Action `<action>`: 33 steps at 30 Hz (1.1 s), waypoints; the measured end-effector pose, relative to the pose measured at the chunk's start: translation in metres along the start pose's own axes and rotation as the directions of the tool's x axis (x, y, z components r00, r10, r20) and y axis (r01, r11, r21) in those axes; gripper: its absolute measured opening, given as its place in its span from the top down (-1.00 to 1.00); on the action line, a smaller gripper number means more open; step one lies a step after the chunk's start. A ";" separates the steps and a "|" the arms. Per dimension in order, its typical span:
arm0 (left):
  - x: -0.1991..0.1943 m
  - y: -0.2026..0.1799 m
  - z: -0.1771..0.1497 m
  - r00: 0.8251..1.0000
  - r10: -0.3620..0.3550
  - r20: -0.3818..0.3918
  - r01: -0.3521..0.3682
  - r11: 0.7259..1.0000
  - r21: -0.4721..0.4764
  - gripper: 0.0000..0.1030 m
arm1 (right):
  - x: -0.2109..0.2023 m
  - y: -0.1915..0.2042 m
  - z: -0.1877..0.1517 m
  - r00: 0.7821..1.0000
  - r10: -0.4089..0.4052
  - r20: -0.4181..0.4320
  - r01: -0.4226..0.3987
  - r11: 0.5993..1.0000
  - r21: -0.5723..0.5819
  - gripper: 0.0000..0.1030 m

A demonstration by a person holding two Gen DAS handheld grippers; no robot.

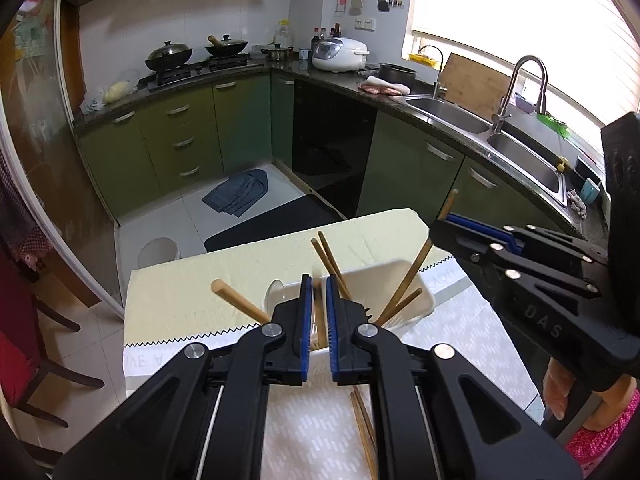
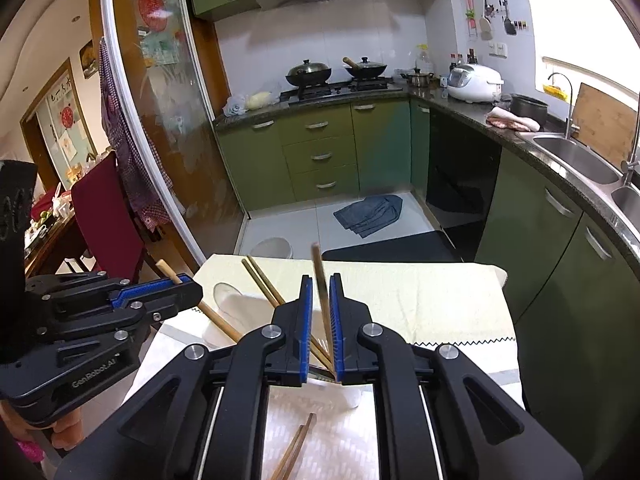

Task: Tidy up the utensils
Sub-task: 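Lift both held chopsticks over the caddy and open both grippers to drop them, then grasp a wooden chopstick with the left gripper while the right grasps another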

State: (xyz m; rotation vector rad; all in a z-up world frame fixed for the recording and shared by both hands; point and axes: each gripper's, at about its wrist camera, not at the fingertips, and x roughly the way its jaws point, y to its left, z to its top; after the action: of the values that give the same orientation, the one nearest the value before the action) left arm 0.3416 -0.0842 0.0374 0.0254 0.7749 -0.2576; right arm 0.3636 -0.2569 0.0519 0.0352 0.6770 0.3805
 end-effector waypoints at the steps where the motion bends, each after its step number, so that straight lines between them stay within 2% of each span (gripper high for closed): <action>1: -0.003 0.000 -0.001 1.000 -0.002 0.002 0.002 1.000 -0.001 0.87 | -0.004 0.003 0.000 1.000 0.000 0.005 0.000 1.000 -0.002 0.83; 4: -0.016 0.000 -0.003 1.000 -0.006 0.019 0.006 1.000 -0.001 0.87 | -0.024 0.002 -0.002 0.999 0.018 0.033 -0.018 1.000 0.003 0.81; 6: -0.024 0.001 -0.005 1.000 -0.010 0.023 0.010 1.000 -0.002 0.87 | -0.044 0.002 -0.005 0.998 0.031 0.060 -0.031 1.000 0.004 0.69; 10: -0.045 -0.004 -0.021 1.000 -0.017 0.020 0.017 1.000 0.011 0.87 | -0.080 0.001 -0.023 0.997 0.034 0.071 -0.034 0.999 0.003 0.60; 12: -0.052 -0.008 -0.033 1.000 -0.031 0.000 0.031 0.999 0.019 0.87 | -0.092 0.000 -0.042 0.999 0.011 0.044 -0.011 1.000 -0.003 0.48; 15: -0.057 -0.015 -0.053 0.999 -0.036 -0.032 0.037 0.999 0.031 0.87 | -0.103 -0.005 -0.074 1.000 -0.014 -0.009 0.014 1.000 -0.008 0.48; 18: -0.048 -0.022 -0.079 0.992 -0.056 -0.111 0.059 0.998 0.026 0.84 | -0.111 -0.018 -0.103 0.998 -0.038 -0.053 0.039 0.999 0.011 0.48; 22: -0.011 -0.035 -0.124 0.964 -0.054 -0.260 0.068 0.997 0.043 0.83 | -0.112 -0.036 -0.134 0.992 -0.059 -0.109 0.063 0.998 0.028 0.48; 25: 0.024 -0.041 -0.153 0.924 -0.072 -0.376 0.083 0.997 0.011 0.83 | -0.110 -0.044 -0.151 0.988 -0.061 -0.140 0.066 0.997 0.035 0.48; 31: 0.070 -0.051 -0.174 0.882 -0.044 -0.469 0.057 0.998 0.013 0.83 | -0.110 -0.050 -0.164 0.986 -0.050 -0.162 0.057 0.997 0.042 0.48; 33: 0.079 -0.054 -0.174 0.875 -0.040 -0.483 0.054 0.998 0.015 0.83 | -0.111 -0.053 -0.164 0.986 -0.047 -0.160 0.055 0.997 0.048 0.42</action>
State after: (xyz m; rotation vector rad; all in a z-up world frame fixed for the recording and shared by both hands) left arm 0.2627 -0.1333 -0.1379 0.1004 1.2740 -0.3133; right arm 0.2003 -0.3602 -0.0172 0.0375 0.8439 0.3182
